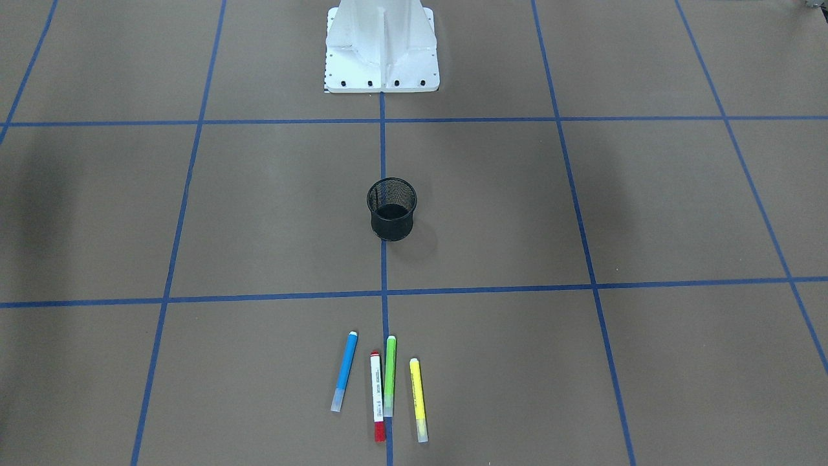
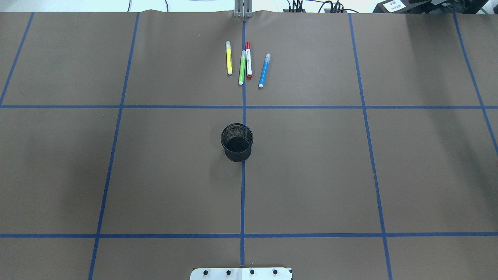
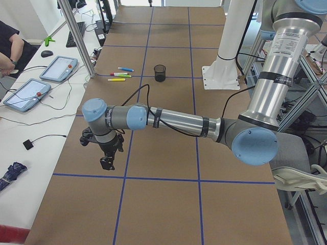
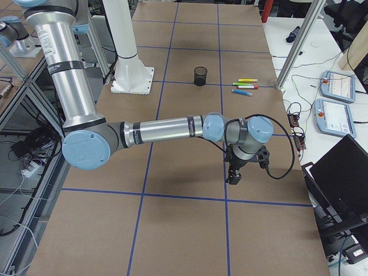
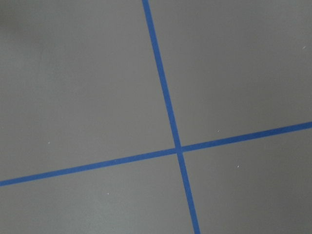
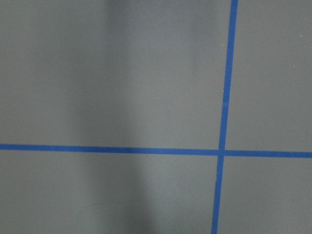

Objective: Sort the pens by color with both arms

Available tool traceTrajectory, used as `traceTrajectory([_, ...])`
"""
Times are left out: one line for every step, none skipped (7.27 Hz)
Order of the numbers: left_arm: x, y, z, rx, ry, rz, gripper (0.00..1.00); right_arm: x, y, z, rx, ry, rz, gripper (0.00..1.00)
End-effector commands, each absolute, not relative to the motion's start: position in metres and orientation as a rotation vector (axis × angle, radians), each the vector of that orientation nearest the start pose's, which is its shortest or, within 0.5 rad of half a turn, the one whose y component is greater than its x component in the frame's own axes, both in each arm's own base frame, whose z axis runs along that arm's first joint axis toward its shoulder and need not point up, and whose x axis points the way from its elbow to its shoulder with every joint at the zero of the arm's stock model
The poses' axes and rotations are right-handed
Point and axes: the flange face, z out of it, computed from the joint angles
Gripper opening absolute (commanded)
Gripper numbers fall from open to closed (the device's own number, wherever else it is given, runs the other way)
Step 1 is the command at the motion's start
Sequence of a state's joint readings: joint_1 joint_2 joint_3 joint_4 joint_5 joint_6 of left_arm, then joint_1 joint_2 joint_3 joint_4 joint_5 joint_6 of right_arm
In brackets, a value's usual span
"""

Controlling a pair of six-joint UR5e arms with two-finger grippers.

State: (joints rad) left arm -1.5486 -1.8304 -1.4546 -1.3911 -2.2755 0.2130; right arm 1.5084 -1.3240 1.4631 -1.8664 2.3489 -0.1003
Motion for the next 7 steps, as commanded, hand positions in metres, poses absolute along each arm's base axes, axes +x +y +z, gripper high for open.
traceTrajectory([-0.062,-0.579,0.607,0.025,0.771,0.184,1.00,0.049,-0.545,0.646,-0.179,-0.784,-0.040,1.00])
traceTrajectory([-0.062,-0.580,0.605,0.027,0.771,0.181,1.00,0.058,-0.525,0.648,-0.175,-0.784,-0.019,1.00])
traceTrajectory([-0.062,-0.580,0.596,0.042,0.766,0.187,1.00,0.058,-0.490,0.643,-0.168,-0.782,-0.003,1.00])
traceTrajectory([-0.063,-0.577,0.598,0.030,0.767,0.160,1.00,0.058,-0.464,0.642,-0.181,-0.779,0.034,1.00])
traceTrajectory([-0.062,-0.559,0.620,0.001,0.771,0.155,1.00,0.058,-0.458,0.647,-0.189,-0.779,0.037,1.00])
traceTrajectory([-0.063,-0.540,0.634,-0.012,0.772,0.150,1.00,0.058,-0.462,0.645,-0.186,-0.779,0.036,1.00])
traceTrajectory([-0.064,-0.514,0.636,-0.007,0.770,0.151,1.00,0.058,-0.465,0.642,-0.179,-0.779,0.033,1.00])
